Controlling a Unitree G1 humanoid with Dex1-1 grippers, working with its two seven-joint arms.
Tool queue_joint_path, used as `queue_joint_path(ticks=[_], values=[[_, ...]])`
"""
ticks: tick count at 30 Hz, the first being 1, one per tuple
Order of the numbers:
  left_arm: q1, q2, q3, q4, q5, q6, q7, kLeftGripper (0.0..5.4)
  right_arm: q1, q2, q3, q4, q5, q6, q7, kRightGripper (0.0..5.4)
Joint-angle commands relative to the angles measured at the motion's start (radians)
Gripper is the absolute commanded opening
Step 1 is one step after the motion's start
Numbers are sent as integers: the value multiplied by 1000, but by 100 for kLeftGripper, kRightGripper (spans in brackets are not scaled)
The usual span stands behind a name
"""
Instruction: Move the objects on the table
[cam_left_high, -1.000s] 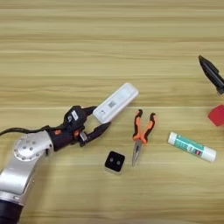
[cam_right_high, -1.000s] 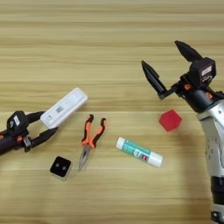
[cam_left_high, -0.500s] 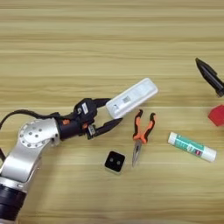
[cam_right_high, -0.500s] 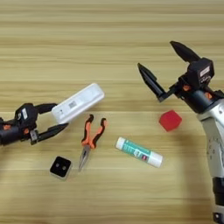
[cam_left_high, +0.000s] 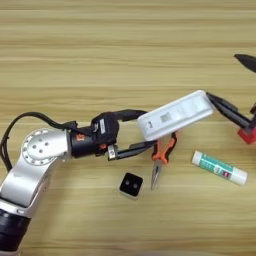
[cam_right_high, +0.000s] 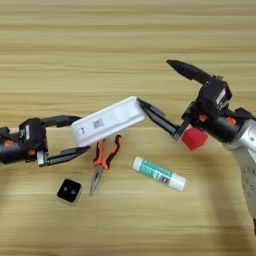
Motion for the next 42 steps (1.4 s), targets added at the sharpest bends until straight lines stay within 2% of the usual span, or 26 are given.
queue_joint_path(ticks=[1,11,21,32,42], values=[[-6,21,-16,-26,-14,20,-21,288,18,-49,18,-32,10,23,55,540],[-18,61,-45,-32,-12,44,-83,288,26,-136,56,-58,-11,53,149,540],[-49,78,-67,1,4,41,-133,288,-19,-213,113,-71,-17,113,219,540],[-84,70,-96,19,20,35,-137,288,-52,-238,180,-91,8,180,293,540],[-95,63,-111,22,23,27,-131,288,-68,-232,243,-53,-47,175,324,540]])
